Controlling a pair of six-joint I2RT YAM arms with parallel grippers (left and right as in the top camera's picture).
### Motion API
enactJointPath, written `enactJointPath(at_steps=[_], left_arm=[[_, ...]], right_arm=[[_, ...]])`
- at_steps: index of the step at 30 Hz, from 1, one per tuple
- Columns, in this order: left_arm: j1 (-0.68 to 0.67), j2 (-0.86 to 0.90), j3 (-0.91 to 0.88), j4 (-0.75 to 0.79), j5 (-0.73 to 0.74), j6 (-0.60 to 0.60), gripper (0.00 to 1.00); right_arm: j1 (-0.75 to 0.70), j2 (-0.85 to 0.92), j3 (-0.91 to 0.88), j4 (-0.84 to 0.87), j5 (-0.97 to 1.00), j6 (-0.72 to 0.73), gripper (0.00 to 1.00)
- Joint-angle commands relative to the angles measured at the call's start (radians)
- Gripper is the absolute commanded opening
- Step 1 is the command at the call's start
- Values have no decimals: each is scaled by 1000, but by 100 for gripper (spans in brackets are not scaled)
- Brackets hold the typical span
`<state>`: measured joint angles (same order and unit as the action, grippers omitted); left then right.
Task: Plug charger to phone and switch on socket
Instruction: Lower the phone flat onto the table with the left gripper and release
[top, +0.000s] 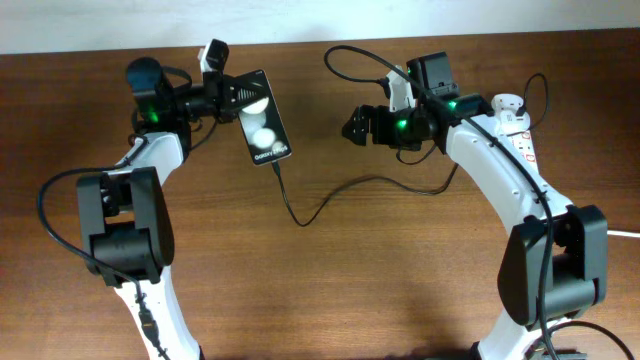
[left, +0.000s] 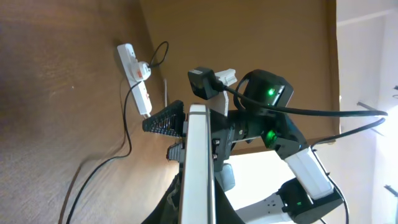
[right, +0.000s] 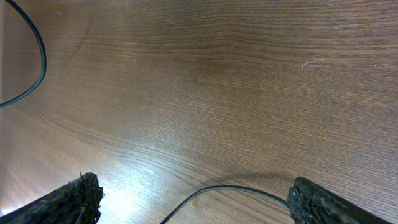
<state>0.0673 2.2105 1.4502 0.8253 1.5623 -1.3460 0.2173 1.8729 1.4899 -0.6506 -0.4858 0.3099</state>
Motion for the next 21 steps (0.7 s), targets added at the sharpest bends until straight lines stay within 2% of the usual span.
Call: enactJointPath(at_steps=[1, 5, 7, 11, 18, 21], left_arm=[[-1, -3, 8, -51, -58, 12, 0], [1, -3, 8, -117, -127, 16, 0], [1, -3, 8, -174, -180, 63, 0], [0, -3, 8, -629, -352, 404, 0], [0, -3, 8, -1066, -522, 791, 0], [-5, -3, 8, -1180, -619, 850, 0]], right_arm=[[-3, -29, 22, -1, 15, -14, 99], [-2, -29, 22, -1, 0, -14, 99], [-2, -29, 22, -1, 0, -14, 99], [-2, -29, 22, -1, -3, -14, 99], [-3, -29, 22, -1, -3, -14, 99], [-2, -29, 22, -1, -3, -15, 99]])
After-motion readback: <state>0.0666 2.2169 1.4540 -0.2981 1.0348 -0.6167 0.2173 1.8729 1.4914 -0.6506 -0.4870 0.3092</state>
